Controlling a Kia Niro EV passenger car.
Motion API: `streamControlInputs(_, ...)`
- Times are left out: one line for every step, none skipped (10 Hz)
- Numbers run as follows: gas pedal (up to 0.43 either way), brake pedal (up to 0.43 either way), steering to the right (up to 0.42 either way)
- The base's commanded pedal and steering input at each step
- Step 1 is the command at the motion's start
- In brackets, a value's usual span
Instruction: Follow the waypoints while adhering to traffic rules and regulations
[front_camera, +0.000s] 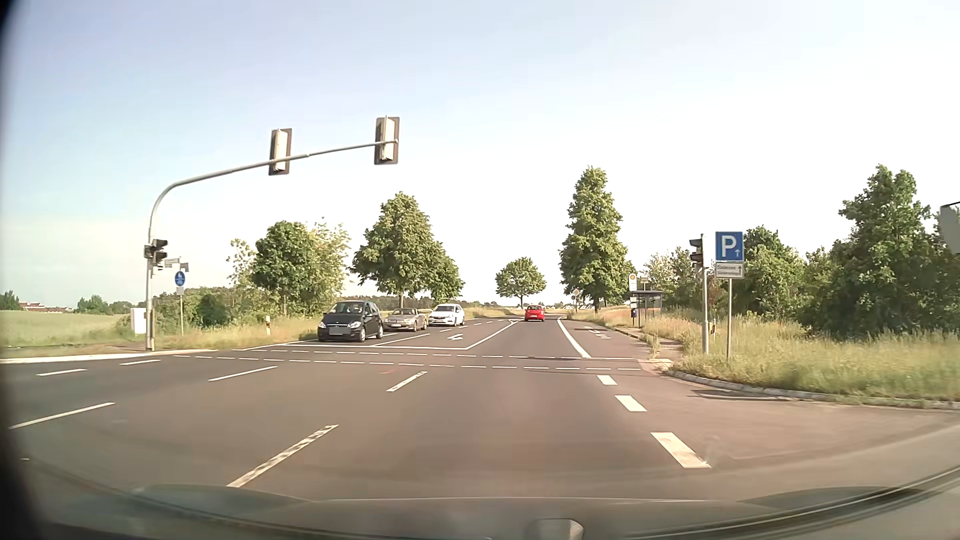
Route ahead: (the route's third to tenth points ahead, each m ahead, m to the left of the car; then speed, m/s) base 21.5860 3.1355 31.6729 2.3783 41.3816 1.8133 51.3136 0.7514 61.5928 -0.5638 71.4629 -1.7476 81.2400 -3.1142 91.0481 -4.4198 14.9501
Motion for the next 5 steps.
streamControlInputs(0.059,0.030,0.011)
streamControlInputs(0.059,0.030,0.011)
streamControlInputs(0.059,0.030,0.011)
streamControlInputs(0.059,0.030,0.011)
streamControlInputs(0.059,0.030,0.010)
